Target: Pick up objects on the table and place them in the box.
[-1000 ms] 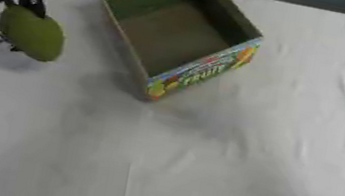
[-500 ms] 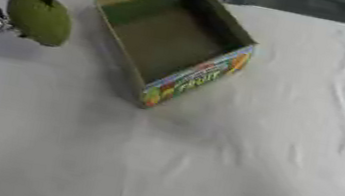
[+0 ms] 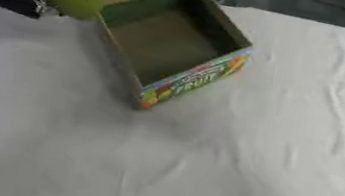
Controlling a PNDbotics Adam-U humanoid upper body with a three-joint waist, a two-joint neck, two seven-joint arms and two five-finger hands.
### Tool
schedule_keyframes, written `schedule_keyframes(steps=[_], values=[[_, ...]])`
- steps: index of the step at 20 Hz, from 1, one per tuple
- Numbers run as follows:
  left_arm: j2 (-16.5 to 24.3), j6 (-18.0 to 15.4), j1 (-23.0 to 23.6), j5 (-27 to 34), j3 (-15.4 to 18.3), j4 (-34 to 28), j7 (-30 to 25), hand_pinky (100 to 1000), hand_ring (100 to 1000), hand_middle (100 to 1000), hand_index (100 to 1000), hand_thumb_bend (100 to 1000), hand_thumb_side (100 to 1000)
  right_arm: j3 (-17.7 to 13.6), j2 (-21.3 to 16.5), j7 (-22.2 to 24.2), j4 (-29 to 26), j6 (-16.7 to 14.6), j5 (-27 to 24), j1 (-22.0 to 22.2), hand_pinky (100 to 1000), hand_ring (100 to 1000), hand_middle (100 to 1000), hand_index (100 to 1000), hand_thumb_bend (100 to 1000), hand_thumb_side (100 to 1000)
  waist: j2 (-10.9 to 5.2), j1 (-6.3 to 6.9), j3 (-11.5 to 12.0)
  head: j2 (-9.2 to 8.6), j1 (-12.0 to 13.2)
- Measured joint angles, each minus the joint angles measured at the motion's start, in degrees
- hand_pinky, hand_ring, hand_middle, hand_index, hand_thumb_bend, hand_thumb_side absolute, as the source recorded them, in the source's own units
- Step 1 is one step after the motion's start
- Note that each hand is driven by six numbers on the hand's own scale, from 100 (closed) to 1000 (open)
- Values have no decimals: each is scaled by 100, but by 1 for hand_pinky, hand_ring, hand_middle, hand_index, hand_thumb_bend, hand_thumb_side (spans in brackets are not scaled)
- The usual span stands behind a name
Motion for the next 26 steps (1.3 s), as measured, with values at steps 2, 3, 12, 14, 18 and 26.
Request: schedule_keyframes(steps=[2,3,12,14,18,26], values=[[-58,42,-42,-1,61,73,105,438,438,407,557,356,100,23,28,49,0,-12,-47,-73,848,723,686,797,100,376,18,1,-69,18,10],[-87,58,-59,1,87,105,143,438,437,407,557,352,100,28,36,78,-1,-22,-69,-116,847,723,686,797,100,374,31,2,-109,23,18],[-289,227,-230,-40,297,122,383,440,436,403,559,328,100,135,240,340,-3,-63,-372,-463,848,723,686,796,100,396,130,2,-489,141,501],[-336,235,-253,-78,313,120,433,443,438,405,561,330,100,159,280,393,-4,-64,-422,-484,849,723,686,796,100,400,142,2,-580,141,593],[-412,223,-286,-181,329,129,539,447,441,407,564,334,100,166,335,466,-6,-57,-502,-529,850,722,685,796,100,411,167,5,-676,138,669],[-518,136,-431,-434,401,358,788,458,447,418,570,296,100,270,539,578,-13,38,-710,-812,869,724,684,793,100,459,241,90,-1142,10,876]])
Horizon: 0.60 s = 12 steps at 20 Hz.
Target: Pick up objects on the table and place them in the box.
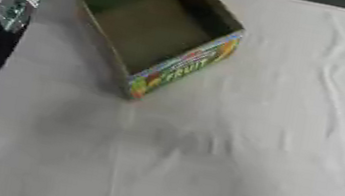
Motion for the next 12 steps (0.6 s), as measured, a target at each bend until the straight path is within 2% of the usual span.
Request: schedule_keyframes(steps=[5,9,10,12], values=[[-148,-87,1,-121,81,238,123,468,451,426,575,270,100,-2,98,-38,-3,77,-8,-65,868,724,683,793,100,468,23,-29,-77,-20,81],[-213,-112,2,-349,147,457,305,477,456,434,583,319,100,38,192,-5,-9,105,-9,-125,868,724,683,792,100,478,40,-59,-165,-47,174],[-219,-130,3,-433,156,513,347,482,457,438,588,369,100,47,200,10,-10,113,-12,-133,870,724,682,792,100,492,44,-55,-173,-47,191],[-219,-141,9,-647,160,638,369,491,462,445,599,415,100,68,220,32,-11,124,-24,-138,872,725,682,792,100,503,53,-53,-175,-48,194]])
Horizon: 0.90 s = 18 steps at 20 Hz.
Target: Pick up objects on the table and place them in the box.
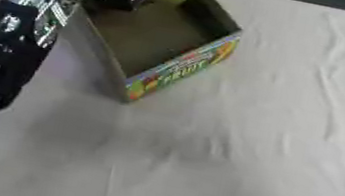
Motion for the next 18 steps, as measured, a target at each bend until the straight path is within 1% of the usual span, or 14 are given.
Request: schedule_keyframes(steps=[2,3,4,7,8,9,10,11,12,13,14,15,16,18], values=[[0,-11,9,-260,3,111,-30,523,482,464,631,501,100,1,20,15,0,15,-14,0,872,724,682,791,100,504,8,7,-7,0,0],[0,-18,15,-411,3,163,-75,530,486,467,637,522,100,1,20,18,0,18,-17,0,872,724,682,791,100,522,9,16,-12,0,-1],[0,-19,22,-559,4,204,-125,541,495,474,651,537,100,1,20,19,-1,18,-19,0,872,724,682,791,100,514,9,26,-14,0,-1],[0,-7,58,-947,29,311,-281,612,550,519,717,579,100,0,21,17,-1,21,-29,6,873,724,681,791,100,519,9,41,-14,2,-1],[1,-28,66,-1061,30,343,-342,668,606,560,766,607,100,0,21,12,-1,24,-33,7,873,724,681,790,100,519,9,42,-12,2,-2],[1,-60,69,-1172,30,360,-399,747,700,635,845,623,100,0,21,8,-1,27,-36,8,873,723,681,790,100,520,9,46,-10,3,-4],[1,-96,69,-1276,31,373,-455,820,790,739,929,638,100,-1,21,3,-1,30,-40,8,872,723,681,790,100,519,9,53,-5,3,-7],[2,-131,71,-1375,32,378,-511,820,790,739,929,638,100,-1,21,-4,-1,34,-45,8,872,723,681,790,100,519,9,58,0,4,-10],[3,-170,71,-1475,36,378,-564,905,880,849,1000,641,100,-1,21,-9,-1,37,-52,8,873,723,680,789,100,522,9,61,3,4,-13],[3,-206,71,-1571,46,378,-614,958,927,910,1000,695,100,-1,21,-12,-1,39,-59,9,872,723,680,788,100,519,9,62,5,5,-15],[4,-232,71,-1650,67,376,-656,975,944,923,1000,715,118,-1,21,-14,-1,40,-63,9,872,723,680,788,100,518,9,62,7,5,-18],[6,-243,71,-1713,89,373,-672,985,951,928,1000,734,161,-1,21,-16,-1,41,-64,9,872,723,680,788,100,520,8,62,9,6,-21],[8,-244,71,-1764,114,365,-673,997,963,930,1000,756,223,-1,21,-17,-1,42,-66,10,873,723,680,789,100,522,8,62,10,6,-22],[8,-225,71,-1819,146,337,-654,997,963,930,1000,756,223,-1,21,-21,-1,46,-68,11,873,723,680,789,100,522,8,62,11,6,-23]])
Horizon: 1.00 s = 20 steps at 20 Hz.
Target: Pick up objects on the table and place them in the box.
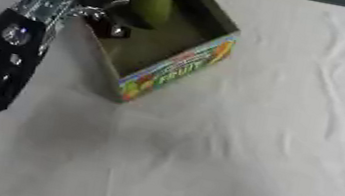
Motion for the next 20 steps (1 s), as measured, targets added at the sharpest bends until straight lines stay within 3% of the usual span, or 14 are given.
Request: schedule_keyframes(steps=[1,5,6,7,11,18,20], values=[[0,22,0,-5,16,-10,22,989,956,912,1000,724,268,0,0,-1,0,1,-1,1,872,723,680,789,100,521,0,0,0,0,0],[4,159,-2,268,96,-209,229,949,928,887,1000,582,203,0,0,-12,0,12,-5,20,872,723,680,788,100,520,-9,-2,8,3,0],[5,183,-2,388,100,-269,270,918,904,865,983,448,116,0,0,-17,0,13,-8,22,872,723,680,788,100,520,-16,-2,14,4,0],[6,213,-2,549,109,-329,312,883,874,838,962,344,100,-1,0,-24,0,11,-12,24,872,722,680,788,100,518,-27,-2,24,4,-1],[62,374,12,1515,146,-708,454,797,798,758,877,104,100,-27,-2,-83,0,4,-18,43,868,722,681,789,100,485,-62,-2,75,5,-37],[307,887,211,3724,242,-1751,579,765,752,696,804,100,100,-166,-96,-276,-1,-57,54,143,861,722,682,790,100,425,-150,-24,242,51,-208],[434,1017,338,4326,286,-2094,622,757,744,686,794,100,149,-215,-145,-342,-1,-64,102,200,860,722,683,790,100,417,-169,-17,335,57,-301]])
